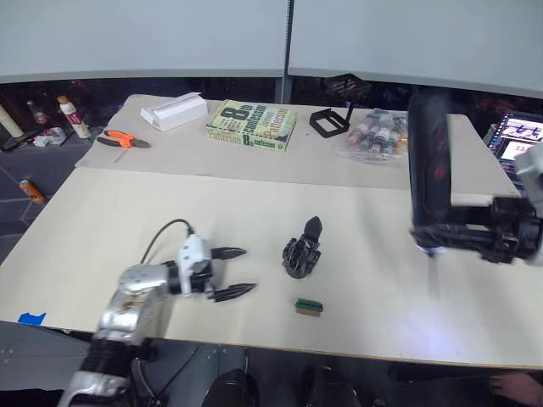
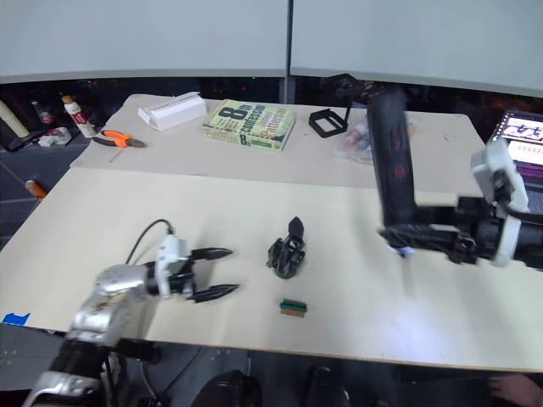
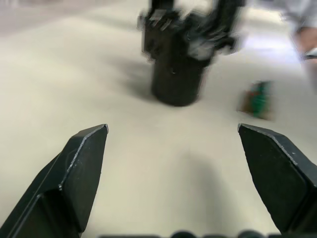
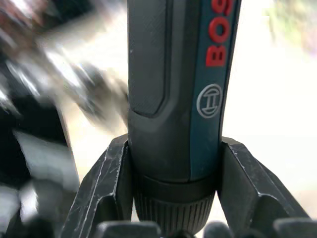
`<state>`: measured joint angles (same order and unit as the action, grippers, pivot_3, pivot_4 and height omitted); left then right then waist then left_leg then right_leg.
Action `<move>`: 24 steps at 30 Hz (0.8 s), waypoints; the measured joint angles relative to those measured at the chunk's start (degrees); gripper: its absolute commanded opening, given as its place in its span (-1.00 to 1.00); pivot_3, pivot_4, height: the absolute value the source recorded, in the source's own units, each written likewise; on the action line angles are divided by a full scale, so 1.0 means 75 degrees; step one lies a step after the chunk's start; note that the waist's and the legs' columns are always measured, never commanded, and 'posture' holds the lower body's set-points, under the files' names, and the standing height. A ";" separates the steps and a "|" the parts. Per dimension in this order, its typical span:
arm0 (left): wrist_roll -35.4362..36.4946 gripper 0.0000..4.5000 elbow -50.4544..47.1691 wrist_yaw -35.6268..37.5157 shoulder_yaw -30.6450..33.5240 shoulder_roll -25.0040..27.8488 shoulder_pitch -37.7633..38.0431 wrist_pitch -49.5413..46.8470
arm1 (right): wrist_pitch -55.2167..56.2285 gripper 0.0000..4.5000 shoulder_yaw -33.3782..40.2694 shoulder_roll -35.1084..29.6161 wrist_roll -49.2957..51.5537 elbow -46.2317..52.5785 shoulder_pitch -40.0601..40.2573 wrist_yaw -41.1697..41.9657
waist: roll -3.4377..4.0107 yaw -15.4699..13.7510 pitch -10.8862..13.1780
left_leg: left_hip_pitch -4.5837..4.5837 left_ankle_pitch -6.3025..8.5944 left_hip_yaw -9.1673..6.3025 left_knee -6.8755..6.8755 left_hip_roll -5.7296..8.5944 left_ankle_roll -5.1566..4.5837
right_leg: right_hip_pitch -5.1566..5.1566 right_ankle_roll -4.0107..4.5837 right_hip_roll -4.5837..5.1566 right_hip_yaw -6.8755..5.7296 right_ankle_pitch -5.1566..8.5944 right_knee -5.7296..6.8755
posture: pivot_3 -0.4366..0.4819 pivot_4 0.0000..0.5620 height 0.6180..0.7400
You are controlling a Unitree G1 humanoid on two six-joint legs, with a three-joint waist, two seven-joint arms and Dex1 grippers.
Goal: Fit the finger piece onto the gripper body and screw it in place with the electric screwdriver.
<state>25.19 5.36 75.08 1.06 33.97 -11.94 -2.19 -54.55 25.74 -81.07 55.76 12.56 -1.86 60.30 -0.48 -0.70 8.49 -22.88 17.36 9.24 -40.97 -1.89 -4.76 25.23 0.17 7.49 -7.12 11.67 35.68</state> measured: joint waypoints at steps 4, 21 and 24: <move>0.0388 0.97 0.0007 0.0718 0.0668 0.0920 0.0279 0.0085 | -0.0165 -0.15 -0.1380 -0.0658 -0.1397 -0.1419 -0.0105 0.0131 | 0.0026 0.0023 0.0017 | -0.0001 0.0000 0.0003 0.0001 0.0000 0.0005 | 0.0006 -0.0013 -0.0003 0.0002 0.0009 -0.0009 | -0.05 -0.47 1.00; 0.0571 1.00 -0.0158 0.0579 0.1102 0.1240 0.0560 -0.0269 | -0.0232 0.59 -0.4781 0.1082 -0.4359 -0.3508 -0.2825 0.0127 | 0.0075 0.0110 0.0043 | -0.0047 -0.0046 0.0051 0.0006 -0.0002 0.0050 | 0.0095 -0.0011 -0.0066 0.0022 0.0011 0.0050 | -0.05 -0.47 1.00; 0.0547 1.00 -0.0283 0.0365 0.1184 0.1281 0.0740 -0.0395 | -0.0046 0.99 -0.4539 0.1105 -0.4372 -0.3558 -0.2725 0.0134 | 0.0075 0.0133 0.0043 | -0.0046 -0.0046 0.0052 0.0007 -0.0002 0.0050 | 0.0096 -0.0010 -0.0067 0.0024 0.0011 0.0051 | -0.05 -0.47 1.00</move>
<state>29.29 3.24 77.81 9.94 43.58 -6.40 -5.15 -54.89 -8.31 -72.78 22.97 -14.12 -22.29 61.30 0.09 0.30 8.81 -23.23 17.02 9.63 -40.91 -1.91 -4.38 25.95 0.09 6.99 -6.94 11.76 36.06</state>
